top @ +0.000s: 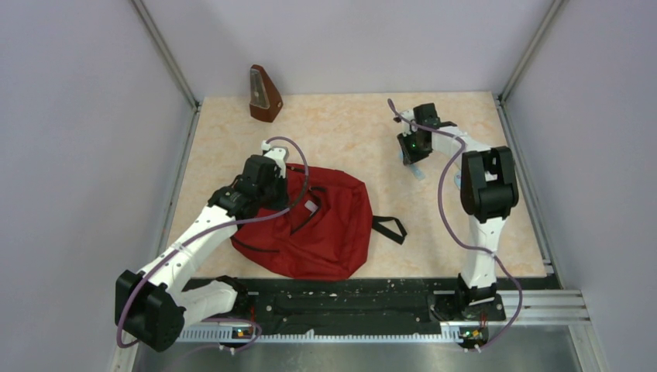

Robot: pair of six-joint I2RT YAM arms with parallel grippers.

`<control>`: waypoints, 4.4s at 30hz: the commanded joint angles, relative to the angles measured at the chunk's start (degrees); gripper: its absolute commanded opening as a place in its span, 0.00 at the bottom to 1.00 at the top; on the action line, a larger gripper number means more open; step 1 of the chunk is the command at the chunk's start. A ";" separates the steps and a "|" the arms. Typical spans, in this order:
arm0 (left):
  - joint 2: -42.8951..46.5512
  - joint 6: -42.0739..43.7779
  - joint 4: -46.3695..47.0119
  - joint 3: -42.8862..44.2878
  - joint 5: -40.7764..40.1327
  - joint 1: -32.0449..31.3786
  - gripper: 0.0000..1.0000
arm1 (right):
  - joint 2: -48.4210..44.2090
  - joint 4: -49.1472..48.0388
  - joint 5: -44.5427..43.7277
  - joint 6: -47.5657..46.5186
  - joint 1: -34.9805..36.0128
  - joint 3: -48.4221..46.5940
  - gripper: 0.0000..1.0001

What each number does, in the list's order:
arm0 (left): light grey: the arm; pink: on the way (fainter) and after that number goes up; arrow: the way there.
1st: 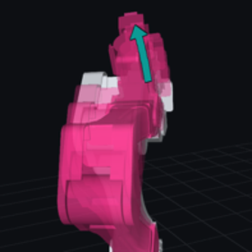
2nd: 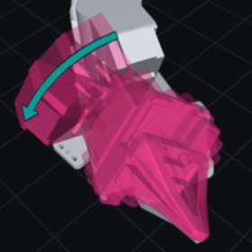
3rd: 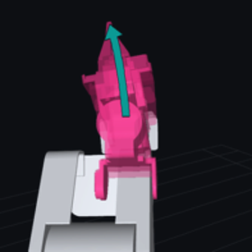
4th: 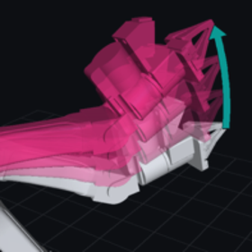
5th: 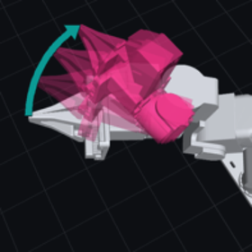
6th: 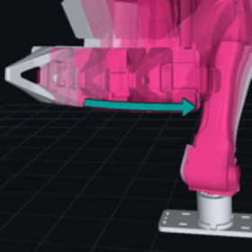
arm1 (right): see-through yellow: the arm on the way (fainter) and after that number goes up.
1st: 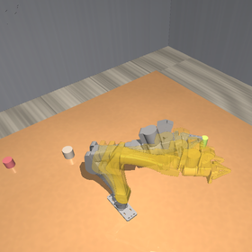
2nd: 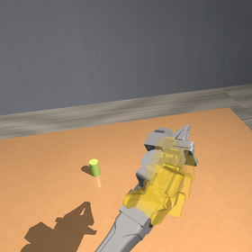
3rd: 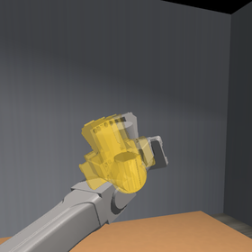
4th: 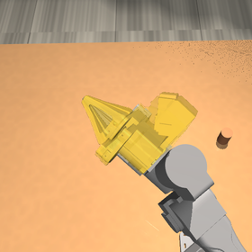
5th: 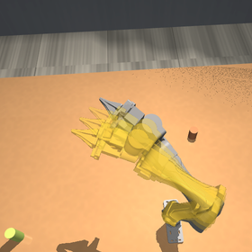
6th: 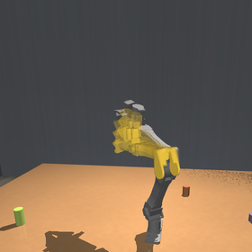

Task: Pack the student bag
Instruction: Pick up the stationery from the center of the board, then place the stationery in the student bag.

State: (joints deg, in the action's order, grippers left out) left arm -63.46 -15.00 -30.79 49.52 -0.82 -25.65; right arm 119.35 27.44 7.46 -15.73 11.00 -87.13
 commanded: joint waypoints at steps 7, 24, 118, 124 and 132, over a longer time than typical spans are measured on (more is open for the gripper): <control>1.32 0.50 2.65 1.72 0.50 0.07 0.00 | -9.96 -1.59 -0.41 9.89 1.84 4.01 0.00; 2.13 0.59 2.74 1.76 0.20 0.13 0.00 | -34.46 -42.78 -2.77 36.63 33.28 24.22 0.00; 3.08 0.68 2.84 1.47 1.37 0.08 0.00 | -23.91 -24.06 0.07 26.63 47.53 20.45 0.20; 3.06 0.68 2.84 1.53 1.35 0.07 0.00 | -25.05 -17.77 -7.99 26.31 47.47 14.84 0.46; 3.44 0.68 2.84 1.50 1.35 0.12 0.00 | -31.10 -8.15 -26.47 22.34 41.66 13.08 0.76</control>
State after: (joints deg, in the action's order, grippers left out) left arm -61.58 -14.98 -31.18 49.50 0.43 -25.50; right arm 94.56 13.93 -8.08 8.88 57.39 -71.70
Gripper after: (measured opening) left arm 0.023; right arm 0.739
